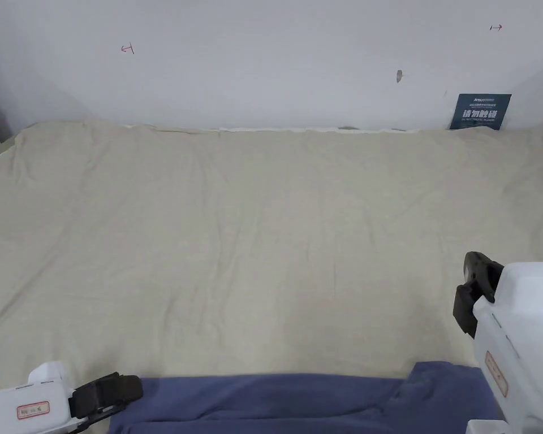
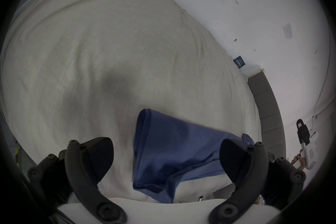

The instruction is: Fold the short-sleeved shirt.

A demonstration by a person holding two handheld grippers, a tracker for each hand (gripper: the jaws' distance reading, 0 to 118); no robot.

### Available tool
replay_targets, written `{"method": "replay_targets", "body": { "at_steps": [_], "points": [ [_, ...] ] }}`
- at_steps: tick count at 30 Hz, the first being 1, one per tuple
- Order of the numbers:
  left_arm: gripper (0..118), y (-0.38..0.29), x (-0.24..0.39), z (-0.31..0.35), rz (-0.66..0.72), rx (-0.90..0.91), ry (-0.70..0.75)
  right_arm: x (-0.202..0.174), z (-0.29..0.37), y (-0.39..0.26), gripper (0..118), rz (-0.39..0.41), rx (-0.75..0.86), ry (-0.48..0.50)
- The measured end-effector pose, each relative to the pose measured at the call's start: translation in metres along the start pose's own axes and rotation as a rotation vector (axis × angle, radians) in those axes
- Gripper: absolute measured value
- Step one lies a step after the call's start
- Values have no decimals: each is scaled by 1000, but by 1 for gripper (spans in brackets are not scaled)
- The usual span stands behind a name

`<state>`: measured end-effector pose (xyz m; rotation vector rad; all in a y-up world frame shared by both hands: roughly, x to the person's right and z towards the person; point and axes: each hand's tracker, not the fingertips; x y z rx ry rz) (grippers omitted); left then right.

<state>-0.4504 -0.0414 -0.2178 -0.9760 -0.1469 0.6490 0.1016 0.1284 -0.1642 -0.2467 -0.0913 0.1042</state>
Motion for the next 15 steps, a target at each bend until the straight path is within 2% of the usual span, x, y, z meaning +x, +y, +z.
{"method": "replay_targets", "body": {
  "at_steps": [2, 3, 4, 6, 7, 10, 11, 12, 15],
  "points": [
    [114, -3, -4, -6, 32, -17, -24, -3, -3, -2, 2, 10, -22, 10],
    [109, -5, -5, -8, 40, -20, -40, -5, -4, -4, 2, 9, -29, 15],
    [99, -8, -6, -10, 40, -21, -48, -5, -4, -5, 2, 10, -37, 19],
    [63, -12, -3, -16, 29, -33, -39, -7, -5, -7, 2, 13, -46, 20],
    [53, -15, 0, -21, 8, -46, -13, -7, -5, -7, 2, 15, -50, 21],
    [44, -21, 11, -23, -51, -31, 0, -5, -4, -8, 2, 15, -59, 17],
    [25, -21, 14, -24, -49, -33, 7, -4, -2, -7, 2, 14, -59, 16],
    [15, -18, 11, -25, -57, -37, 20, -3, -1, -8, 2, 10, -59, 16],
    [11, -20, 21, -22, -110, -32, 32, 0, 1, -6, 2, 4, -59, 14]
  ]
}}
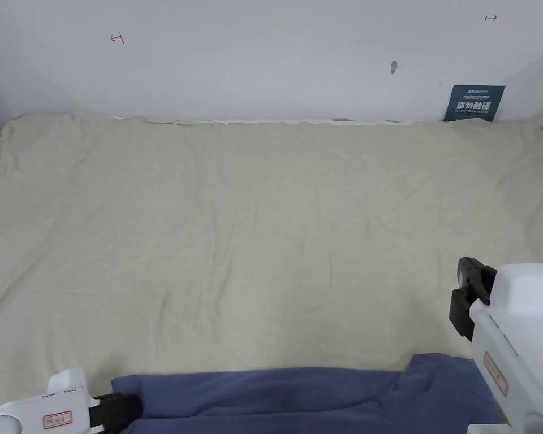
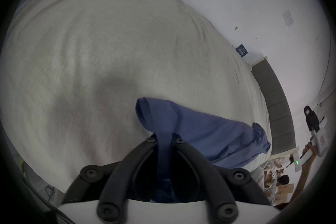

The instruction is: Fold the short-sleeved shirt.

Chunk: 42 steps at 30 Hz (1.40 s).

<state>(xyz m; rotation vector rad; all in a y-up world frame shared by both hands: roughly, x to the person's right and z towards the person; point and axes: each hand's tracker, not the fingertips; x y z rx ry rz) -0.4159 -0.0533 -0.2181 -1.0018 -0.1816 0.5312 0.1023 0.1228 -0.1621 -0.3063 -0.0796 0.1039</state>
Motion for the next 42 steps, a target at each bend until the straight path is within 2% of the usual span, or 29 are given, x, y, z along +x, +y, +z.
{"method": "replay_targets", "body": {
  "at_steps": [3, 7, 9, 14, 18, 23, 27, 34, 35, 37, 38, 41, 42],
  "points": [
    [9, 9, 5, 14, -96, 63, 54, 4, 2, 2, 2, -4, 10, -4],
    [9, 23, 9, 39, -112, 72, 65, 9, 7, 6, 2, -19, 33, -3],
    [9, 25, 12, 54, -149, 102, 143, 13, 9, 7, 2, -33, 45, -2],
    [9, 27, 10, 79, -103, 112, 204, 24, 16, 7, 2, -51, 62, 2],
    [9, 18, 47, 79, -107, 114, 198, 32, 21, 6, 2, -60, 70, 4],
    [9, 6, 124, 47, -144, 54, 65, 40, 27, 6, 2, -66, 80, 4],
    [9, -4, 170, -4, -185, -8, -13, 46, 35, 5, 2, -63, 86, -2],
    [10, -42, 241, -79, -265, -149, -38, 63, 44, 1, 2, -65, 82, -39],
    [23, -45, 245, -85, -270, -164, -26, 65, 45, 0, 2, -66, 80, -45],
    [36, -52, 251, -95, -283, -179, 22, 70, 47, -1, 2, -72, 78, -55],
    [36, -54, 253, -96, -286, -180, 21, 72, 48, -2, 2, -73, 77, -59],
    [114, -56, 255, -83, -272, -145, -9, 77, 49, -4, 2, -74, 74, -68],
    [118, -54, 255, -74, -270, -101, -39, 78, 49, -4, 2, -77, 72, -70]
  ]
}}
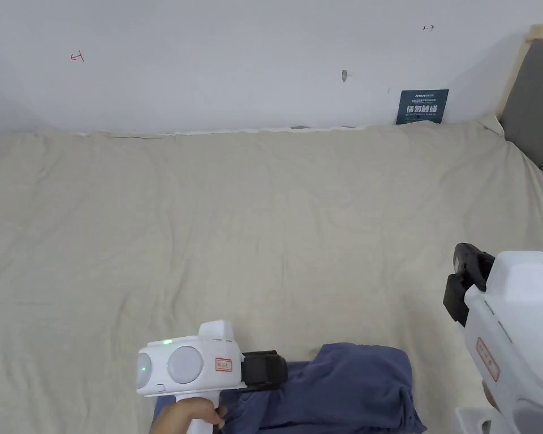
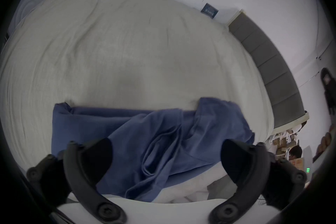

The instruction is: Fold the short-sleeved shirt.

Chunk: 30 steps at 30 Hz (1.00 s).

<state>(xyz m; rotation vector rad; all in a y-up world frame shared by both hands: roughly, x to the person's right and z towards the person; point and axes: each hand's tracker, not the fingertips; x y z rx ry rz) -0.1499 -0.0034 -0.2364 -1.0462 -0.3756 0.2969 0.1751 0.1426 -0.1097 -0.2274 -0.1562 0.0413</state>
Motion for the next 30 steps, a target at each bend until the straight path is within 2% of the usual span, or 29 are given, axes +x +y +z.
{"method": "replay_targets", "body": {
  "at_steps": [2, 5, 7, 9, 10, 11, 12, 17, 21, 25, 30],
  "points": [
    [118, 4, -2, 20, -2, 73, -30, 1, -1, 0, 2, -10, 0, -2],
    [114, 7, -7, 58, -6, 243, 3, 0, -1, 1, 2, -12, 4, 0],
    [105, 5, -14, 81, -24, 379, 40, -2, -1, 1, 2, -10, 6, 6],
    [73, 3, -24, 95, -22, 454, 106, -4, -1, 2, 2, -11, 8, 15],
    [46, 1, -30, 98, -20, 473, 138, -5, -2, 2, 2, -10, 7, 19],
    [11, 1, -34, 98, -25, 471, 175, -6, -2, 2, 2, -8, 8, 21],
    [1, -1, -40, 96, -43, 467, 213, -7, -2, 2, 2, -6, 8, 25],
    [0, -21, -61, 73, -113, 403, 326, -10, -2, 1, 2, -7, 3, 35],
    [0, -41, -51, 47, -158, 336, 302, -9, -2, -1, 2, -8, -5, 31],
    [0, -58, -24, 18, -264, 268, 268, -5, -2, -2, 2, -8, -14, 23],
    [0, -77, 5, -28, -304, 134, 224, 3, -1, -4, 2, -6, -20, 8]
  ]
}}
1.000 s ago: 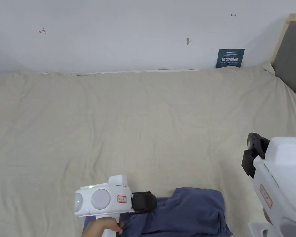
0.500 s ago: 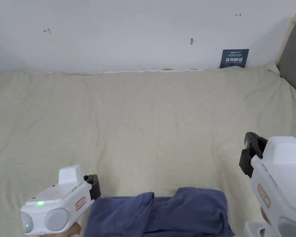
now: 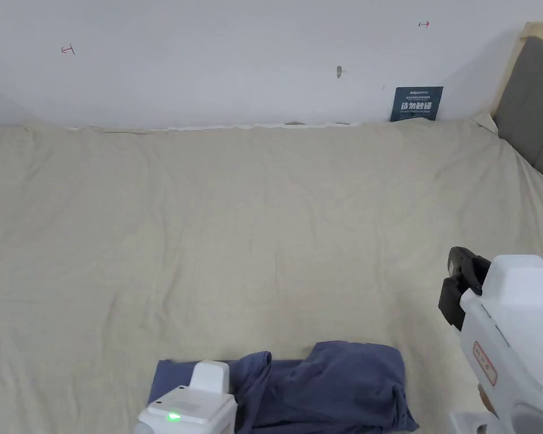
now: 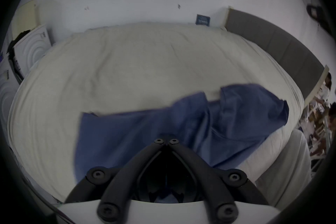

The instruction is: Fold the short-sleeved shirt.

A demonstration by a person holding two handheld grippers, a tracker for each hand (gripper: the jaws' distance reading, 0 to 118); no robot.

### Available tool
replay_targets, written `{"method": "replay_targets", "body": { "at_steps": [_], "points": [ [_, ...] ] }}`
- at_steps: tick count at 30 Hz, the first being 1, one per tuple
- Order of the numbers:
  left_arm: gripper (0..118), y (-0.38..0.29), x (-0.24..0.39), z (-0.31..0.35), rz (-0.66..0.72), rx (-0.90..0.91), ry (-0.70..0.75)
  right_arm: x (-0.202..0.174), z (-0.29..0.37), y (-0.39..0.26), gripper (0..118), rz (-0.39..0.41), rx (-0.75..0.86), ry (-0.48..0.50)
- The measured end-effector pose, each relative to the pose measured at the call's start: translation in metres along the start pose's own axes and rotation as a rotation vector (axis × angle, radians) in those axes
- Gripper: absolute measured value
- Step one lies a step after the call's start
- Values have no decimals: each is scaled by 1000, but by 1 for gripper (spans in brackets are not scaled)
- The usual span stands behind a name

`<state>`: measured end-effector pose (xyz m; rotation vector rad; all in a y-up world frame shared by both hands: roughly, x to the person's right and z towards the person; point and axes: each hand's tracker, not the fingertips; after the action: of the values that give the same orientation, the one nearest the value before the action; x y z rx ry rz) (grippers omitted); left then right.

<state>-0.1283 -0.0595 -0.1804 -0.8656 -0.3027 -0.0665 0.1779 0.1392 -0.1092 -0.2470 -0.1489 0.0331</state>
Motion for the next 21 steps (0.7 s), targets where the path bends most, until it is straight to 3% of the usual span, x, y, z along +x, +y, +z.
{"method": "replay_targets", "body": {
  "at_steps": [5, 9, 16, 21],
  "points": [
    [0, -8, 38, -14, -47, -19, 32, 7, 3, -1, 2, 8, -8, -19],
    [0, -1, 33, -12, 14, -35, -26, 9, 4, -1, 2, 3, -7, -27],
    [1, 40, -27, 49, 256, 81, -230, 2, 1, 2, 2, 6, -3, -10],
    [19, 53, -102, 71, 444, 68, -325, -8, -4, 3, 2, -2, -3, 13]
  ]
}}
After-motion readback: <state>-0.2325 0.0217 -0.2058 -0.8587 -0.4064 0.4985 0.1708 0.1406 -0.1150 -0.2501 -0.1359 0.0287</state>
